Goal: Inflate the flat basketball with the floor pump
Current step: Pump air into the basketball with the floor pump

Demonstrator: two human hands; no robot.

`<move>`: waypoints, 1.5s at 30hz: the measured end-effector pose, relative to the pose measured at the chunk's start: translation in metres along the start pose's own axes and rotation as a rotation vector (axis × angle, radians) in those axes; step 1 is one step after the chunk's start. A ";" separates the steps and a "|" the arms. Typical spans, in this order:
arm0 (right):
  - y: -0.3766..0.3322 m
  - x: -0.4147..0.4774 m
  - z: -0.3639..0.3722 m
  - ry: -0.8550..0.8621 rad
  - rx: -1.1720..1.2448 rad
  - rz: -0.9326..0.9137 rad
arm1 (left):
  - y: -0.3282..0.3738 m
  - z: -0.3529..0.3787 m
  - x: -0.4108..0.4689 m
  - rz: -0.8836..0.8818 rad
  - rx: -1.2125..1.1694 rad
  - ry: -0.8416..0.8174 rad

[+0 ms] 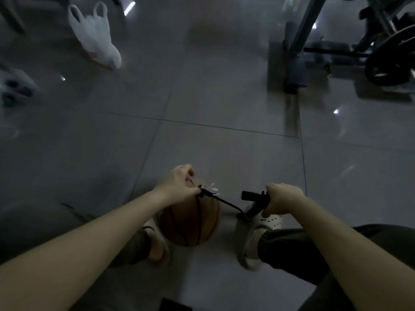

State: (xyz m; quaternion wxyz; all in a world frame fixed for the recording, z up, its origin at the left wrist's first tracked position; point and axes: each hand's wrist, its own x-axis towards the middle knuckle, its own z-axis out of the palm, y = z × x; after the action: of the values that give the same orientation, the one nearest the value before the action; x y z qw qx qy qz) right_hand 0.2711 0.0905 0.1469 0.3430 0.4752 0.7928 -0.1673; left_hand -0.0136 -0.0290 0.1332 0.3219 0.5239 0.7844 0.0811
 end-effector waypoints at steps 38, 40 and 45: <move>-0.003 -0.073 -0.114 0.111 0.445 -0.048 | -0.032 0.052 0.013 -0.548 -0.214 -0.230; -0.006 -0.091 -0.128 0.075 0.479 -0.066 | -0.027 0.046 0.018 -0.496 -0.099 -0.224; -0.010 -0.075 -0.077 0.143 0.481 0.019 | 0.002 0.021 0.033 -0.348 0.007 -0.277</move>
State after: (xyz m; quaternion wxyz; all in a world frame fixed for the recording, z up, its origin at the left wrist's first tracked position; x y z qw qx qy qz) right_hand 0.2566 0.0834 0.2539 0.1645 0.5613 0.7479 -0.3139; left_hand -0.0076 -0.0033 0.1042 0.4340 0.3878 0.8116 -0.0509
